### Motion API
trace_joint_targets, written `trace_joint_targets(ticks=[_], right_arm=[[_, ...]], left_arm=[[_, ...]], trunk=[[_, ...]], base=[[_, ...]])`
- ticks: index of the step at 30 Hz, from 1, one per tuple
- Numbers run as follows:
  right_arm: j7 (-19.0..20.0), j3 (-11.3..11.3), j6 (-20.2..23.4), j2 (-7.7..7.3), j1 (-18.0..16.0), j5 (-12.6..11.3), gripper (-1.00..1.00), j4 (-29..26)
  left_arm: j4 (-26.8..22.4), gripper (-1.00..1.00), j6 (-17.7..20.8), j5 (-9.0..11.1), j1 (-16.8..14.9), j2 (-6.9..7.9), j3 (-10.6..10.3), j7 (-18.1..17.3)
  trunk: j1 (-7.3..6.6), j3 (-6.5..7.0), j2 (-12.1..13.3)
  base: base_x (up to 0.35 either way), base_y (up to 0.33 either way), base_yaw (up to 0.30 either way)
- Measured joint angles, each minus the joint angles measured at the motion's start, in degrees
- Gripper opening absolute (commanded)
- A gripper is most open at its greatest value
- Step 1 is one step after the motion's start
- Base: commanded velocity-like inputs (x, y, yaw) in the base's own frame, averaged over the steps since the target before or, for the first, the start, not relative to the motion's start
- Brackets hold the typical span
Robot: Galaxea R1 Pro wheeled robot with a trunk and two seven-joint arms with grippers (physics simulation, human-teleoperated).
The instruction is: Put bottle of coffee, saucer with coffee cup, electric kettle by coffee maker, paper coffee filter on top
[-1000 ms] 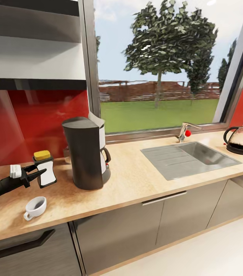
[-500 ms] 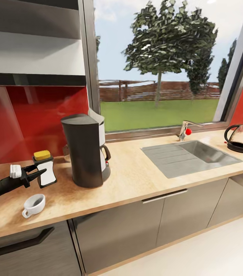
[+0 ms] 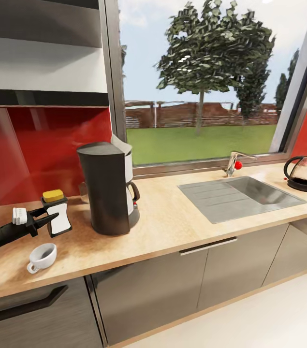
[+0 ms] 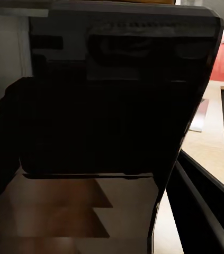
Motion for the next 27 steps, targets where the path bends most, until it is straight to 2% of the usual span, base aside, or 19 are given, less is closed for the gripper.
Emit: trace_joint_targets(ticks=[20, 27], right_arm=[[0.0, 0.0, 0.0, 0.03, 0.0, 0.01, 1.0, 0.0], [0.0, 0.0, 0.0, 0.03, 0.0, 0.0, 1.0, 0.0]], left_arm=[[0.1, -1.0, 0.0, 0.0, 0.0, 0.0, 0.0, 0.0], [1.61, -1.0, 0.0, 0.0, 0.0, 0.0, 0.0, 0.0]], trunk=[[-0.01, 0.0, 0.0], [-0.01, 0.0, 0.0]], base=[[0.096, 0.018, 0.0], [0.091, 0.064, 0.0]])
